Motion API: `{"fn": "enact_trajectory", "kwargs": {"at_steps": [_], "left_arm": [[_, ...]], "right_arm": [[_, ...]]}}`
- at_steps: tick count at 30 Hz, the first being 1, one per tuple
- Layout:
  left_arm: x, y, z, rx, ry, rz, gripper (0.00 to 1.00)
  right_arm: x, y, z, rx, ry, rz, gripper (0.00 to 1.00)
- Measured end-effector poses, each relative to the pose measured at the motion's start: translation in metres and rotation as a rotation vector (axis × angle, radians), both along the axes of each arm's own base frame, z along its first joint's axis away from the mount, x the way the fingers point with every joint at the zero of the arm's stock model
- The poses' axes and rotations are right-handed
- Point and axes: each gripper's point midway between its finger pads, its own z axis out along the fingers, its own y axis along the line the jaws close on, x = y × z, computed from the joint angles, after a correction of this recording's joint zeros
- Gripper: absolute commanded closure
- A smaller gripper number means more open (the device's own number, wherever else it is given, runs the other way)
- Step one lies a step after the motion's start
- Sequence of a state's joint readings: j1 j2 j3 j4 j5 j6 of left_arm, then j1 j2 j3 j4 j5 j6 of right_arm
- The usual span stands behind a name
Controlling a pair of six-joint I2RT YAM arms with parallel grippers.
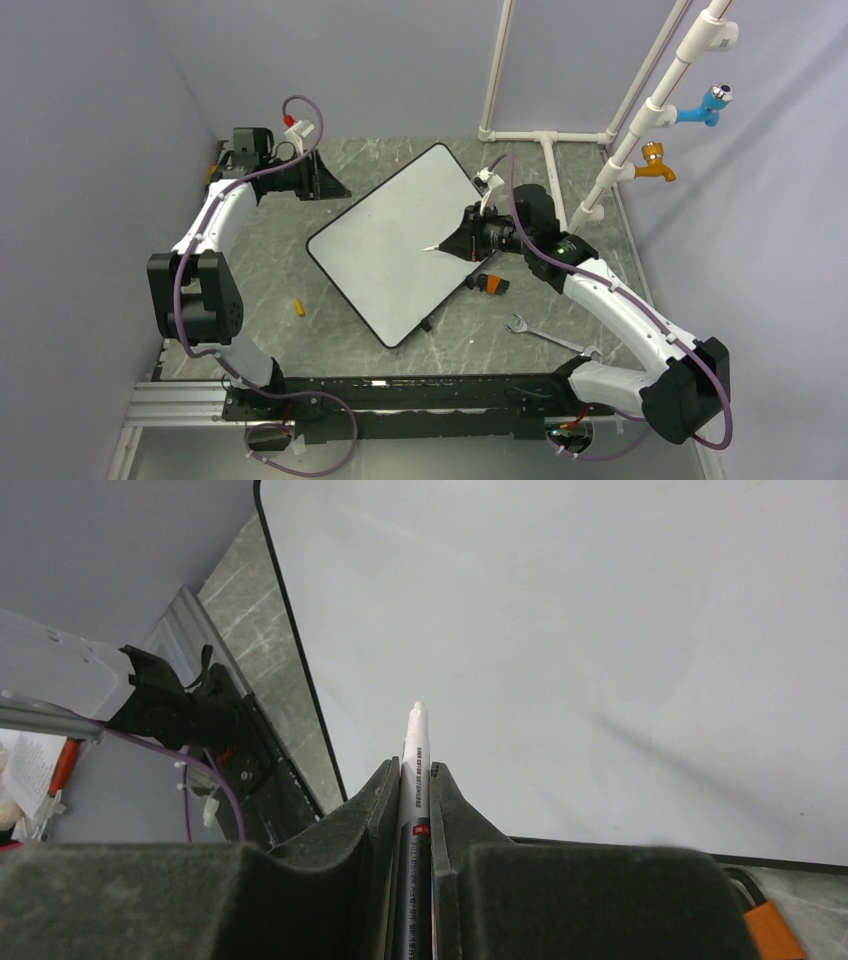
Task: Write a sentence on the whiteboard
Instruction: Hold the whiteboard on the whiteboard stand.
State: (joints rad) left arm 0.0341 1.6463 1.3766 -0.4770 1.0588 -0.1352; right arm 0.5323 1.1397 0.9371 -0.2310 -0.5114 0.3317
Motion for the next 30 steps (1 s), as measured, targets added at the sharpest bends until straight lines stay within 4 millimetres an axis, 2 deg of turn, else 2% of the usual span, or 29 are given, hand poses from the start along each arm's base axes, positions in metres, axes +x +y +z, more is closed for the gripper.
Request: {"fn": "enact_trajectory", "kwargs": {"at_steps": [6, 12, 17, 24, 30], "left_arm": [[-0.009, -0.024, -0.024, 0.018, 0.055, -0.08, 0.56], [-0.014, -0.03, -0.043, 0.047, 0.111, -0.098, 0.61], [-0.015, -0.03, -0.045, 0.055, 0.108, -0.102, 0.74], [-0.021, -0.038, -0.042, 0.059, 0.115, -0.131, 1.0], [-0.025, -0.043, -0.034, 0.05, 0.113, -0.14, 1.0]], "right_arm": [[0.0, 0.003, 0.0, 0.003, 0.003, 0.012, 1.0], [0.003, 0.009, 0.011, 0.018, -0.019, 0.025, 1.0], [0.003, 0.011, 0.01, 0.019, -0.018, 0.032, 1.0], [0.001, 0.018, 0.004, 0.009, -0.001, 0.051, 1.0], [-0.001, 0.035, 0.01, 0.0, -0.026, 0.095, 1.0]]}}
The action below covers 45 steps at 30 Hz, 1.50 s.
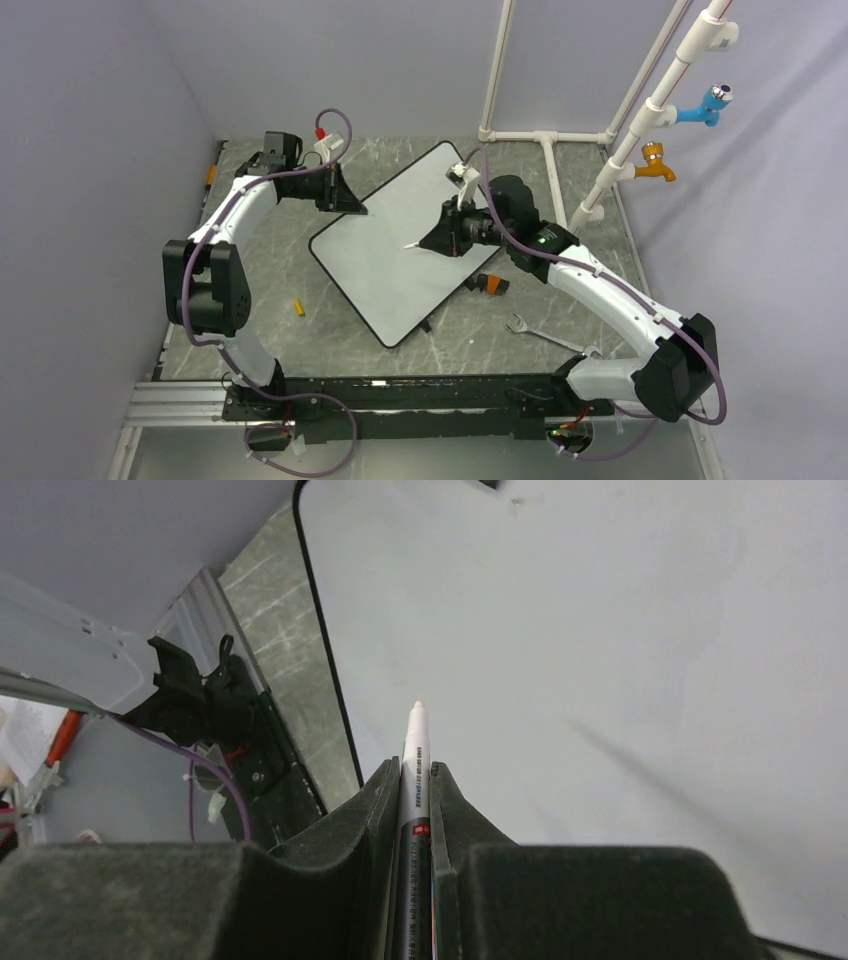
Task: Write a sentence on the whiteboard
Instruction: Hold the whiteboard on the whiteboard stand, then write a sentence on the whiteboard.
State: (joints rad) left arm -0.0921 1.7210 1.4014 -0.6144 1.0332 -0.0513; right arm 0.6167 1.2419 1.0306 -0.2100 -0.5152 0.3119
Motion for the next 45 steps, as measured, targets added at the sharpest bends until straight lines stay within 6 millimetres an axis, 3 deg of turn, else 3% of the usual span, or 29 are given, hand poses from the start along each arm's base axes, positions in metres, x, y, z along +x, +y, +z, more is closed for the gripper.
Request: {"fn": "enact_trajectory", "kwargs": {"at_steps": [12, 25, 35, 45], "left_arm": [[-0.004, -0.006, 0.01, 0.052, -0.022, 0.037, 1.0], [-0.006, -0.005, 0.011, 0.067, -0.007, 0.078, 1.0], [-0.008, -0.009, 0.012, 0.099, -0.026, 0.087, 1.0], [-0.011, -0.013, 0.016, 0.145, -0.059, 0.106, 1.0]], "right_arm": [[0.0, 0.06, 0.016, -0.1, -0.167, 0.057, 1.0], [0.0, 0.116, 0.006, -0.227, -0.312, 0.057, 1.0], [0.012, 0.122, 0.0, -0.27, -0.341, 0.019, 1.0], [0.005, 0.126, 0.006, -0.256, -0.353, 0.03, 1.0]]}}
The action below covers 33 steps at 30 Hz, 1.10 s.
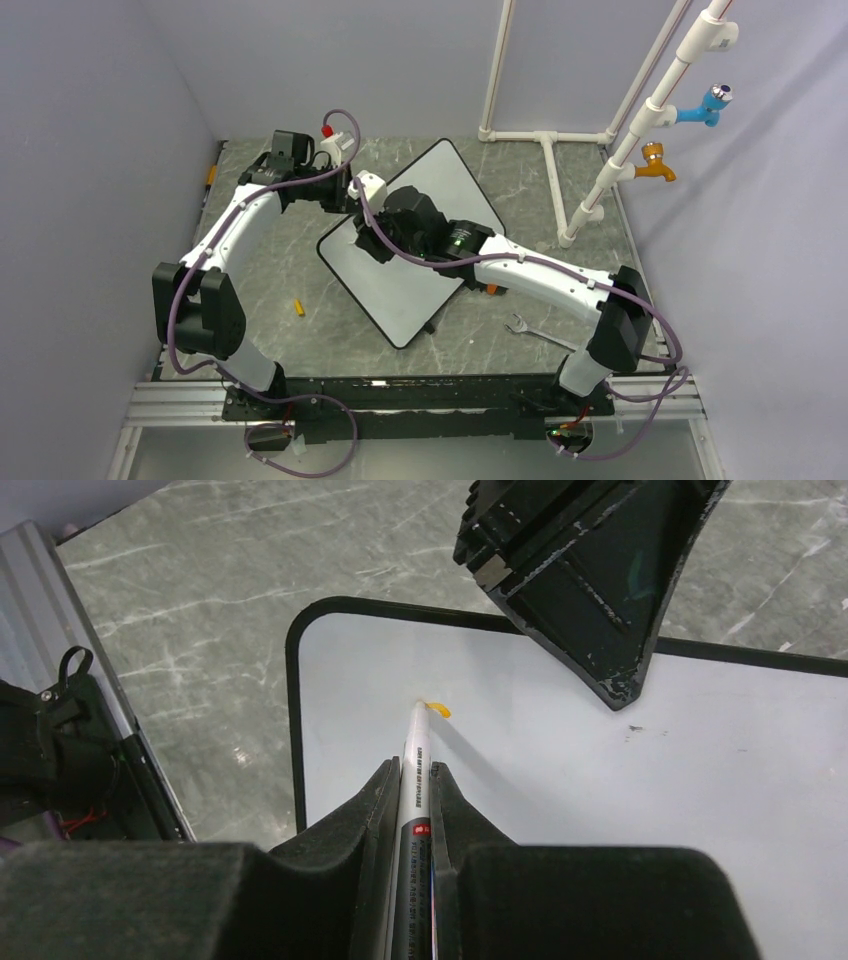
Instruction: Write a sentence on the whiteboard
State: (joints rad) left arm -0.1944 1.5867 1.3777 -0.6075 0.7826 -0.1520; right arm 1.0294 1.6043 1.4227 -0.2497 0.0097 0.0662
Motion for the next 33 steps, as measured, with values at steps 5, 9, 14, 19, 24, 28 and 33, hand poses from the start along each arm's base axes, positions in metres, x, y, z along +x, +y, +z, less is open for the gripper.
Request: {"fn": "enact_trajectory", "kwargs": {"at_steps": [5, 9, 14, 19, 24, 28, 33], "left_arm": [[0.001, -0.001, -0.001, -0.001, -0.008, -0.001, 1.0], [0.001, -0.001, -0.001, -0.003, -0.014, -0.002, 1.0], [-0.002, 0.0, 0.0, -0.005, -0.027, -0.002, 1.0], [-0.003, -0.001, 0.002, -0.006, -0.036, -0.003, 1.0], [-0.002, 0.001, 0.0, 0.003, -0.046, -0.005, 1.0], [-0.002, 0.001, -0.001, 0.005, -0.047, -0.005, 1.0], [-0.002, 0.001, -0.001, 0.004, -0.048, -0.006, 1.0]], "right_arm": [[-0.002, 0.001, 0.002, 0.001, -0.001, 0.004, 1.0], [0.0, 0.002, 0.007, 0.01, -0.009, -0.004, 1.0], [0.002, 0.001, 0.008, 0.009, -0.014, -0.013, 1.0], [0.004, -0.001, 0.005, 0.0, -0.018, -0.03, 1.0], [0.003, -0.006, -0.009, -0.026, -0.006, -0.038, 1.0], [-0.001, -0.012, -0.016, -0.04, 0.003, -0.042, 1.0], [-0.005, -0.02, -0.024, -0.054, 0.016, -0.05, 1.0]]}}
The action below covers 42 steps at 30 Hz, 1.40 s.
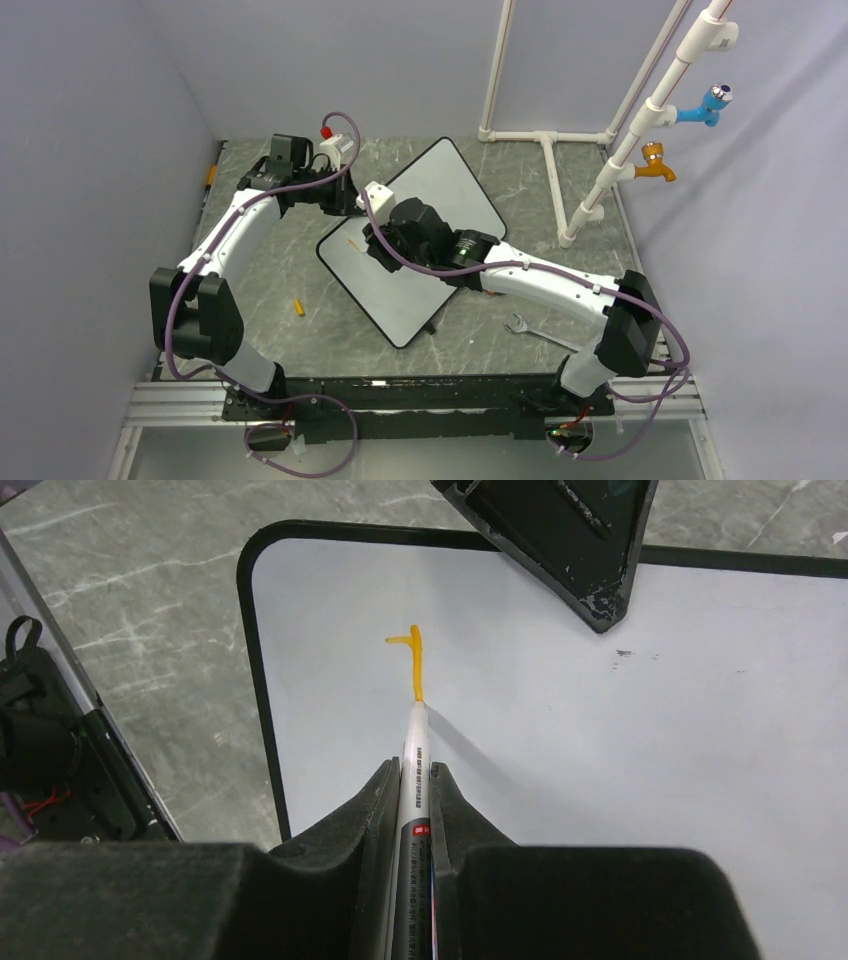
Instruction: Write a sentence on the whiteboard
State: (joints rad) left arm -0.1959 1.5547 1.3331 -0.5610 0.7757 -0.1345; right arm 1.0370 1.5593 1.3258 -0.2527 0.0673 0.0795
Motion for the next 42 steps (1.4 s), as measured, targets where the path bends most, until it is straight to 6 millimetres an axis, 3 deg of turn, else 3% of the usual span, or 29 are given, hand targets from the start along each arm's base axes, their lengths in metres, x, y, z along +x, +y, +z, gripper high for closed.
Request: {"fn": "enact_trajectory", "kwargs": {"at_steps": [13, 31, 42], "left_arm": [[0.0, -0.001, 0.0, 0.0, -0.004, -0.002, 1.0], [0.001, 0.0, 0.0, 0.005, -0.005, 0.001, 1.0], [0.001, 0.0, -0.001, 0.009, -0.006, 0.004, 1.0]], "right_arm": [[0.005, -0.004, 0.0, -0.017, -0.016, -0.037, 1.0], [0.03, 0.009, 0.024, -0.027, -0.087, -0.089, 1.0], [0.03, 0.008, 0.022, -0.031, -0.087, -0.09, 1.0]]}}
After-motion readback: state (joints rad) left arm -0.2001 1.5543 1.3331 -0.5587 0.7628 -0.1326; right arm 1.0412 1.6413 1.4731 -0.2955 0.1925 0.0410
